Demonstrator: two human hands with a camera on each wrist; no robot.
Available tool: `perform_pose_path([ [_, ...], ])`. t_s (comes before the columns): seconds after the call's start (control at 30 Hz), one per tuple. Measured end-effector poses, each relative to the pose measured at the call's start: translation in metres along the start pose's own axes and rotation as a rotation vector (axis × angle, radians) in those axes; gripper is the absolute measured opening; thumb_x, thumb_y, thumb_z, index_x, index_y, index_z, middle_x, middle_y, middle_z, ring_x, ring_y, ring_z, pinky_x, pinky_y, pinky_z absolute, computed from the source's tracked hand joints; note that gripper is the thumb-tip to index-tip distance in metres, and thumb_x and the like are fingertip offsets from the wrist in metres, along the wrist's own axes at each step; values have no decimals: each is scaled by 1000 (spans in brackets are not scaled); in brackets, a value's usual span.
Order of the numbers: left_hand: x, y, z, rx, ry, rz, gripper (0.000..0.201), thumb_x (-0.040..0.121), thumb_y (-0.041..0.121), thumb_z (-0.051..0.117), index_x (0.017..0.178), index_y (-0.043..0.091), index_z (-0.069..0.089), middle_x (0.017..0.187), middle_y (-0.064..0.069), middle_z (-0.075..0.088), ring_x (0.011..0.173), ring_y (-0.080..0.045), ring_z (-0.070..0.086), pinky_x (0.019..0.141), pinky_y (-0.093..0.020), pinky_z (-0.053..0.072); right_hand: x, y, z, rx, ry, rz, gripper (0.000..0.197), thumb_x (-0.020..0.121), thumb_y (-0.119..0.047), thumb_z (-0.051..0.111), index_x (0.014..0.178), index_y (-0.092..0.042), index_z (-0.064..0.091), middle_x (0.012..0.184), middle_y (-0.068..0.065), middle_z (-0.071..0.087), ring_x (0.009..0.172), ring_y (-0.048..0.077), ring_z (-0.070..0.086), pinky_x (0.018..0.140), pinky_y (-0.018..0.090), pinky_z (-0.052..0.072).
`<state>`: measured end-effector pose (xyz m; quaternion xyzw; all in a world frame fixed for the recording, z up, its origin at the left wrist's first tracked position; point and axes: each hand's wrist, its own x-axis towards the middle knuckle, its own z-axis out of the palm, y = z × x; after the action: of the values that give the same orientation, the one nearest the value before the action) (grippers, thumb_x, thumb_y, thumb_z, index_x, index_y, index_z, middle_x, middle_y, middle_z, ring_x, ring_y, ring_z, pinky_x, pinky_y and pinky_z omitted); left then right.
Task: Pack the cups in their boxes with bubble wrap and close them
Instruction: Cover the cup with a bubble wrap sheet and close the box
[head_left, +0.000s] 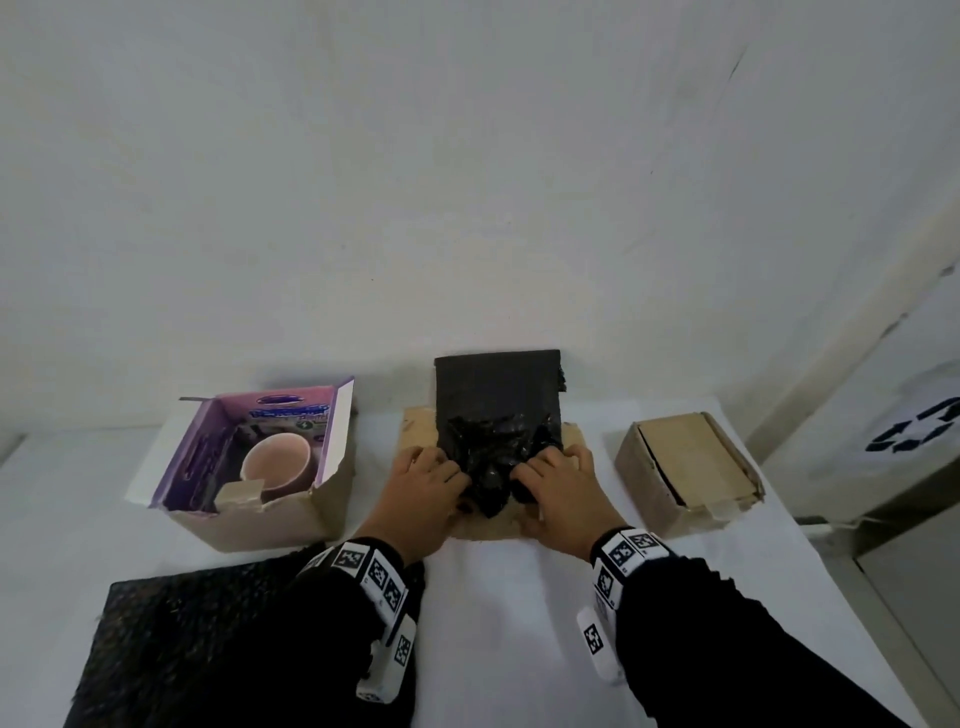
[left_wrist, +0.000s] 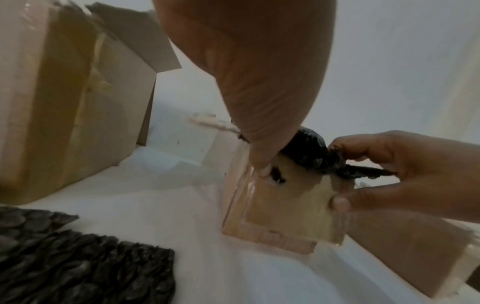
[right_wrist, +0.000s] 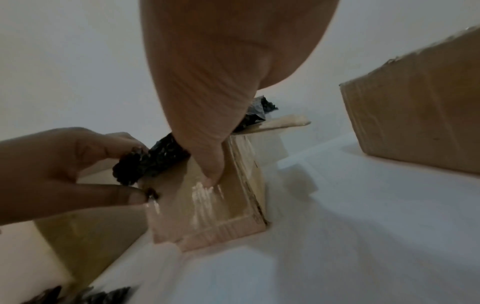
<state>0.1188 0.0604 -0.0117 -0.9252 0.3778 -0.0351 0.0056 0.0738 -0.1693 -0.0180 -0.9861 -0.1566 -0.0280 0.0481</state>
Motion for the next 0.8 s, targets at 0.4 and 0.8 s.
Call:
perform_pose_path([
  [0.4, -18, 18, -21, -85, -220, 99, 32, 89, 45, 58, 116, 29, 61, 120, -4, 57, 115, -24, 48, 101, -38, 34, -22, -7, -34, 44, -255, -41, 23, 81, -51, 55, 91, -30, 57, 85, -5, 51, 88, 17, 50, 101, 36, 19],
  [0.8, -14, 32, -18, -235, -2, -128, 20, 87, 20, 62, 105, 20, 69, 107, 0, 59, 96, -18, 57, 82, -25, 44, -31, -22, -27, 324, -193, 220, 47, 69, -59, 61, 100, -25, 55, 104, -1, 43, 91, 17, 46, 75, 31, 46],
])
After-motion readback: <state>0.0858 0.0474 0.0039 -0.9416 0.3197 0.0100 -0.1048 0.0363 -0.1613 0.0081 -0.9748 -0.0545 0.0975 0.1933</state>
